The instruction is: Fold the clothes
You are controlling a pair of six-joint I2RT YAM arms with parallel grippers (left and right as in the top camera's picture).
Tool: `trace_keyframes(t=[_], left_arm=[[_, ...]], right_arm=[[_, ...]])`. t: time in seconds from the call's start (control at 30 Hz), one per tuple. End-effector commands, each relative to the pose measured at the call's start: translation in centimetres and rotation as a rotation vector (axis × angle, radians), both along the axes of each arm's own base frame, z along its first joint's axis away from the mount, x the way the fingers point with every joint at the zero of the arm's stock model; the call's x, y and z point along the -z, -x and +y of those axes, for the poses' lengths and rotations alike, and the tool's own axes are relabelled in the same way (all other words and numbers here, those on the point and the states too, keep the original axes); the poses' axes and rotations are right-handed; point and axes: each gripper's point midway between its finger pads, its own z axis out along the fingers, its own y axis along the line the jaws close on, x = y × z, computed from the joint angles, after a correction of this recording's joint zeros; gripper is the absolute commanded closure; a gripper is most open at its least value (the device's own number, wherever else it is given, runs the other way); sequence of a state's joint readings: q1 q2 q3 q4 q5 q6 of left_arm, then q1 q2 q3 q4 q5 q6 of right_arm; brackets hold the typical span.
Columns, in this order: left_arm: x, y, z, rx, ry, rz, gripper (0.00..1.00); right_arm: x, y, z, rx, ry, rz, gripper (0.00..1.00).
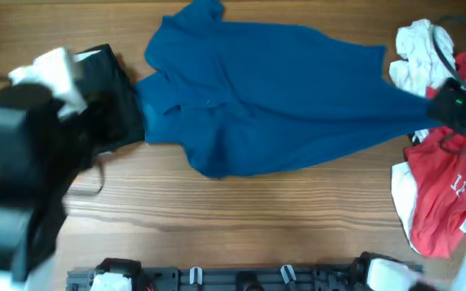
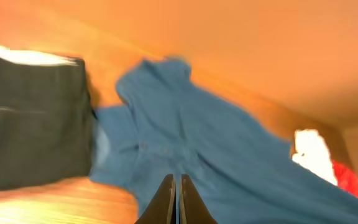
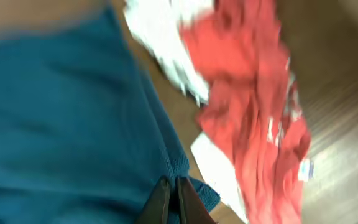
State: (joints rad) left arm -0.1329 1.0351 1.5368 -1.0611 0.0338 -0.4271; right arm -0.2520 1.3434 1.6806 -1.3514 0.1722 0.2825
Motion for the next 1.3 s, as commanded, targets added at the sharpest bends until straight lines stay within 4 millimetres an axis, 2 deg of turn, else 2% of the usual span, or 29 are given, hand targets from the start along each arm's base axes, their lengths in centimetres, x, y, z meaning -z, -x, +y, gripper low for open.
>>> trace_keyframes(t=[0.0,0.03,0.1,0.13,0.23,0.27,0.33,0.37,0.43,0.5,0.53,0.6,0.73,0.8,0.9,0.97,1.0,1.1,1.13,1.2,1.23,1.27], left_arm=[[-3.5,3.4,2.2,-0.045,-0.038,-0.127,0.96],[-3.4,3.9,2.5,-0.055,-0.04,-0.119,0.96],[-2.1,3.9,3.0,-0.073,-0.049,-0.061,0.96],[-0.8,3.5,3.1,-0.078,-0.055,-0.006,0.96],[3.3,1.3,3.3,-0.085,-0.085,0.178,0.96],[5.2,-0.1,3.3,-0.076,-0.096,0.258,0.96],[9.5,-3.0,2.7,-0.04,-0.098,0.415,0.96],[12.6,-5.1,2.5,-0.03,-0.101,0.51,0.96],[17.7,-8.1,2.0,0.013,-0.102,0.635,0.96],[22.8,-10.3,1.6,0.047,-0.105,0.738,0.96],[25.8,-11.2,1.6,0.048,-0.105,0.798,0.96],[30.1,-12.1,2.4,0.051,-0.109,0.873,0.96],[35.0,-12.0,4.9,0.003,-0.08,0.98,0.96],[36.3,-11.3,8.0,-0.07,-0.064,1.027,0.96],[36.4,-10.7,13.3,-0.199,-0.041,1.027,0.96],[36.5,-10.0,17.4,-0.299,0.011,1.012,0.96],[36.5,-9.3,20.1,-0.362,0.057,0.997,0.96],[36.4,-8.1,23.5,-0.443,0.143,0.97,0.96],[36.4,-8.1,23.9,-0.446,0.188,0.949,0.96],[35.9,-9.0,22.8,-0.395,0.318,0.896,0.96],[35.5,-9.6,21.8,-0.336,0.35,0.872,0.96],[34.6,-10.3,19.8,-0.259,0.378,0.851,0.96]], right_arm=[[-8.5,3.0,0.7,-0.007,0.089,-0.313,0.96],[-9.9,3.9,0.9,-0.006,0.105,-0.37,0.96],[-10.4,4.6,1.1,-0.007,0.11,-0.391,0.96],[-10.2,4.6,1.1,-0.006,0.107,-0.381,0.96],[-7.6,3.5,0.8,-0.007,0.077,-0.27,0.96],[-6.0,2.7,0.8,-0.014,0.05,-0.202,0.96],[-4.0,1.7,0.7,-0.019,0.022,-0.12,0.96],[-3.0,1.2,0.6,-0.019,0.01,-0.078,0.96],[-1.6,0.2,0.7,-0.039,-0.021,-0.032,0.96],[-1.1,-0.2,0.6,-0.038,-0.025,-0.016,0.96],[-1.1,-0.2,0.6,-0.038,-0.025,-0.016,0.96],[-1.1,-0.2,0.6,-0.038,-0.025,-0.016,0.96],[-1.1,-0.2,0.6,-0.038,-0.025,-0.016,0.96],[-1.1,-0.2,0.6,-0.039,-0.024,-0.016,0.96],[-1.1,-0.2,0.6,-0.045,-0.021,-0.014,0.96],[-1.1,-0.2,0.6,-0.045,-0.021,-0.013,0.96],[-1.1,-0.2,0.6,-0.045,-0.021,-0.013,0.96],[-1.1,-0.2,0.6,-0.048,-0.019,-0.013,0.96],[-1.1,-0.2,0.6,-0.048,-0.02,-0.013,0.96],[-1.2,-0.3,0.6,-0.048,-0.018,-0.017,0.96],[-1.2,-0.3,0.6,-0.048,-0.018,-0.02,0.96],[-1.2,-0.3,0.6,-0.048,-0.017,-0.02,0.96]])
